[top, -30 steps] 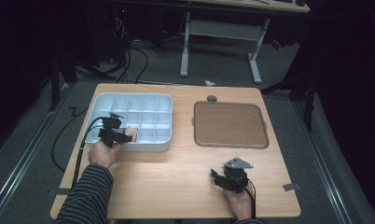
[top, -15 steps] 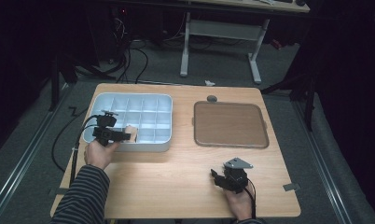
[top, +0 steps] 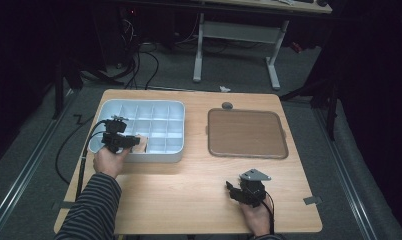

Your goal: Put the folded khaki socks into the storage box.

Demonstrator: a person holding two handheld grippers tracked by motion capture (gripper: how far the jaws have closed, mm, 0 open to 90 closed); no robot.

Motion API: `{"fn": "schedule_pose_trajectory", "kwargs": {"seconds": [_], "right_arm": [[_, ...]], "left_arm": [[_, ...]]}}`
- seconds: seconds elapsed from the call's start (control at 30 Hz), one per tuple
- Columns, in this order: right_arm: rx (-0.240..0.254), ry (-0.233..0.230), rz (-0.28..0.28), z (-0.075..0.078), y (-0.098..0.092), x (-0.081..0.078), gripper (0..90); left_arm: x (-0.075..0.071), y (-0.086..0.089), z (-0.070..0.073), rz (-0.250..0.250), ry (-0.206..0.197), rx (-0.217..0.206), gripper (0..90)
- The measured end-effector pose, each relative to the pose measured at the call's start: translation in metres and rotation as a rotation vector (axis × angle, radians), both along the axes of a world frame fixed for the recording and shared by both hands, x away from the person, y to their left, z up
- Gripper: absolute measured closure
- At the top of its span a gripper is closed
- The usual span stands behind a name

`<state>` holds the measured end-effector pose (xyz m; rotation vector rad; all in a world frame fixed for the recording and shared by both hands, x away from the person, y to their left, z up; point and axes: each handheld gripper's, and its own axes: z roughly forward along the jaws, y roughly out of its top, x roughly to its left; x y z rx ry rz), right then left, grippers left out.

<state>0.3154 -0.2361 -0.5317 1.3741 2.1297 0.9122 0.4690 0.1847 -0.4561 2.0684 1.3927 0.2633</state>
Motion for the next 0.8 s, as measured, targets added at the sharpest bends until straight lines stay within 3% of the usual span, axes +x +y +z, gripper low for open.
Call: {"fn": "schedule_pose_trajectory", "kwargs": {"seconds": [0.2, 0.33, 0.63, 0.8], "right_arm": [[-0.001, 0.000, 0.001, 0.000, 0.000, 0.000, 38.3], [-0.001, 0.000, 0.001, 0.000, 0.000, 0.000, 38.3], [0.000, 0.001, 0.000, 0.000, 0.000, 0.000, 38.3], [-0.001, 0.000, 0.001, 0.000, 0.000, 0.000, 38.3]], "left_arm": [[0.003, -0.005, -0.007, -0.007, 0.026, 0.038, 80.4], [0.003, -0.011, -0.007, -0.026, 0.022, 0.105, 82.8], [0.003, -0.012, -0.010, -0.027, 0.028, 0.147, 83.6], [0.005, -0.013, -0.015, -0.037, 0.058, 0.168, 84.8]]}}
